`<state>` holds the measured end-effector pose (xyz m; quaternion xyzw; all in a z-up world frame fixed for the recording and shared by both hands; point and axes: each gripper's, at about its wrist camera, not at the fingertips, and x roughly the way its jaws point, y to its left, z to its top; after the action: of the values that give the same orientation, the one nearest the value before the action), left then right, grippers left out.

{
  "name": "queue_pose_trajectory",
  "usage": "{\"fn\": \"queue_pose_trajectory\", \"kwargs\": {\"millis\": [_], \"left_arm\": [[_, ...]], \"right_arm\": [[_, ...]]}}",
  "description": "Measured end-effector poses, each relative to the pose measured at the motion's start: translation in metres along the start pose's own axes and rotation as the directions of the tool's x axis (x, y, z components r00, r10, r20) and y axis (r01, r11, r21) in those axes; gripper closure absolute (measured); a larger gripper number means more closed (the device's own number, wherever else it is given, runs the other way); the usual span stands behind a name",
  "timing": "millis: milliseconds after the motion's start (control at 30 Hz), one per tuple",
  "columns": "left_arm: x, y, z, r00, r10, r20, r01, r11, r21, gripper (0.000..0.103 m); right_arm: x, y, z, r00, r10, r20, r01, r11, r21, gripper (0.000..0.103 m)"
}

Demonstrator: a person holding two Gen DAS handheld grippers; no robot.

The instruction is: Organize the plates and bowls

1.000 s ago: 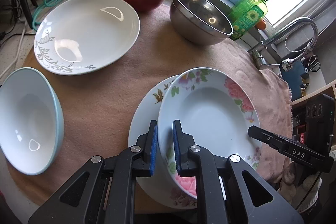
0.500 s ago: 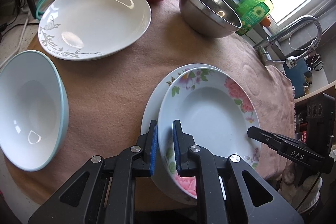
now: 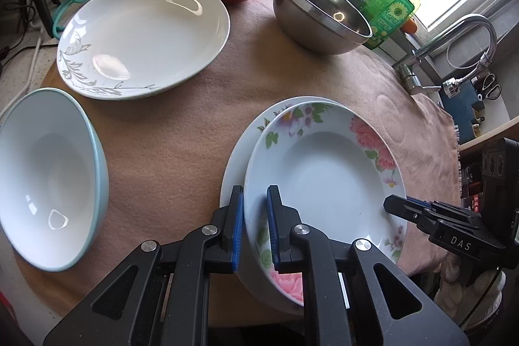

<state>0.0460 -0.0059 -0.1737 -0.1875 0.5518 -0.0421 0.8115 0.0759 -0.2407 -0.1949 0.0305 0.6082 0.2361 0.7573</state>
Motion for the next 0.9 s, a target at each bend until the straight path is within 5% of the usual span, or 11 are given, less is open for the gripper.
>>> {"fn": "queue_pose_trajectory", "kwargs": {"millis": [900], "left_arm": [[0.0021, -0.0054, 0.0007, 1.000, 0.024, -0.018, -0.023, 0.998, 0.064, 0.091]], "right_arm": [[-0.0008, 0.0031, -0.0021, 0.999, -0.046, -0.010, 0.046, 0.999, -0.024, 0.082]]}}
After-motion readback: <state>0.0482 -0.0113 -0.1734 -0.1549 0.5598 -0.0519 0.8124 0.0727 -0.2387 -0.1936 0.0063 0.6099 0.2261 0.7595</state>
